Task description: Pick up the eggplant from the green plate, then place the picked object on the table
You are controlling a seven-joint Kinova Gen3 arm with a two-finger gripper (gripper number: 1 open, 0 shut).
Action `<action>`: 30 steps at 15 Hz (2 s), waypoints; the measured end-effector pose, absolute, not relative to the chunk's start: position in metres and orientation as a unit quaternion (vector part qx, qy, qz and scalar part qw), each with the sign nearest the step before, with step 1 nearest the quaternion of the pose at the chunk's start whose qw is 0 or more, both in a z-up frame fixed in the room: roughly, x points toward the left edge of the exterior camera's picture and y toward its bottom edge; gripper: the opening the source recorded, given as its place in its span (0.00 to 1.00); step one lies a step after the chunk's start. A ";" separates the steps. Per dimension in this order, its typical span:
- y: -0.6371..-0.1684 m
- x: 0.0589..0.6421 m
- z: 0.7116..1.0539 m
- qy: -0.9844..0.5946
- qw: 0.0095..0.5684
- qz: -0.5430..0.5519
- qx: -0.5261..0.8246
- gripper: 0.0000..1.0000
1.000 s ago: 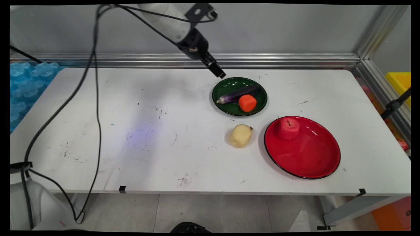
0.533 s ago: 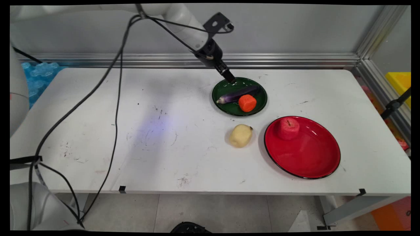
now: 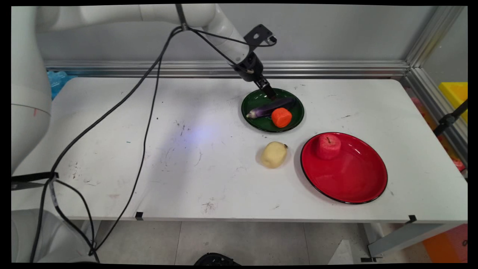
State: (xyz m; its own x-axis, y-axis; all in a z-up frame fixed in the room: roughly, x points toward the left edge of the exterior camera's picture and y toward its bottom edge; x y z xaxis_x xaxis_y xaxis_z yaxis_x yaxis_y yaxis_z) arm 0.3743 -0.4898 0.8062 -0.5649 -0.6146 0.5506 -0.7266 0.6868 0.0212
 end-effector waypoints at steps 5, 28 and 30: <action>-0.512 0.365 0.785 -0.881 0.270 0.095 0.377 1.00; -0.522 0.367 0.785 -0.894 0.275 0.072 0.347 0.00; -0.517 0.371 0.799 -0.895 0.278 0.075 0.340 0.00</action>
State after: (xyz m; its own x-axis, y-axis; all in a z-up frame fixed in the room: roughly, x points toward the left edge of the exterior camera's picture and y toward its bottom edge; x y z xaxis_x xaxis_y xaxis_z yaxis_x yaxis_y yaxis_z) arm 0.3707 -0.5167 0.7994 -0.6148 -0.5664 0.5489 -0.6497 0.7582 0.0546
